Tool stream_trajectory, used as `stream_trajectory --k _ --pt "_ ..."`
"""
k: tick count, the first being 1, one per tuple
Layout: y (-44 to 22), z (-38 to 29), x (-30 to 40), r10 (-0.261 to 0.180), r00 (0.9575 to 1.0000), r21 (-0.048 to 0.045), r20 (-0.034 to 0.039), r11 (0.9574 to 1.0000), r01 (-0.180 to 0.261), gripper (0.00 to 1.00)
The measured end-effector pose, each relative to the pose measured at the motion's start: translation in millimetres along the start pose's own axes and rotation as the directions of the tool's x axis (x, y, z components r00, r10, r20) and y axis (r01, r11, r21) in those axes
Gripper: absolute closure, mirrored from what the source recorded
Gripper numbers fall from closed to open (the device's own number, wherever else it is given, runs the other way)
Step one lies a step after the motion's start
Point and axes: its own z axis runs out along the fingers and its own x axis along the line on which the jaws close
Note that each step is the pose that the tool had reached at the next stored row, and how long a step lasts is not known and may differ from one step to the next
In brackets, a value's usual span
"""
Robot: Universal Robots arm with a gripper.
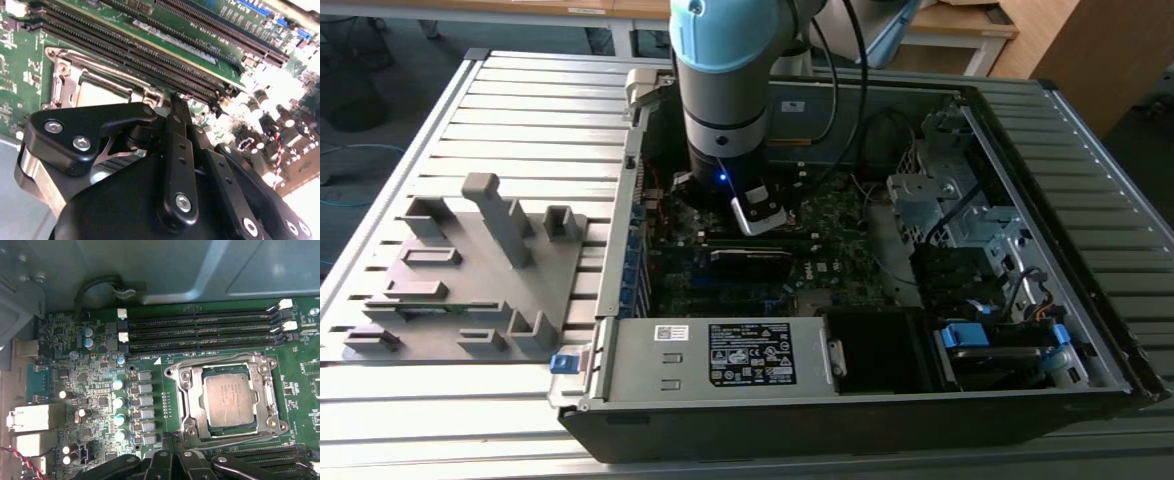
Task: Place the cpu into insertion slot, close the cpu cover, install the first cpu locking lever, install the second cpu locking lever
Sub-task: 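Install the second cpu locking lever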
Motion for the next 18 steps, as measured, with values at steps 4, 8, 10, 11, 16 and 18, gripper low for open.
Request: stream_trajectory --k 4,8,10,11,16,18 --pt "1.2 -7.4 -0.3 0.000 1.0000 0.0002 0.0000 1.0000 0.000 0.90" --pt "2.2 -12.5 -0.5 0.000 1.0000 0.0003 0.0000 1.0000 0.000 0.90" --pt "2.2 -12.6 -0.5 0.000 1.0000 0.0000 0.0001 1.0000 0.000 0.90" --pt "2.2 -12.7 -0.5 0.000 1.0000 0.0002 0.0000 1.0000 0.000 0.90" --pt "2.5 -12.7 -4.0 0.001 1.0000 0.0009 -0.0032 1.0000 -0.001 0.90" --pt "3.0 -12.4 -8.1 0.001 1.0000 0.0013 -0.0063 1.0000 -0.001 0.90"
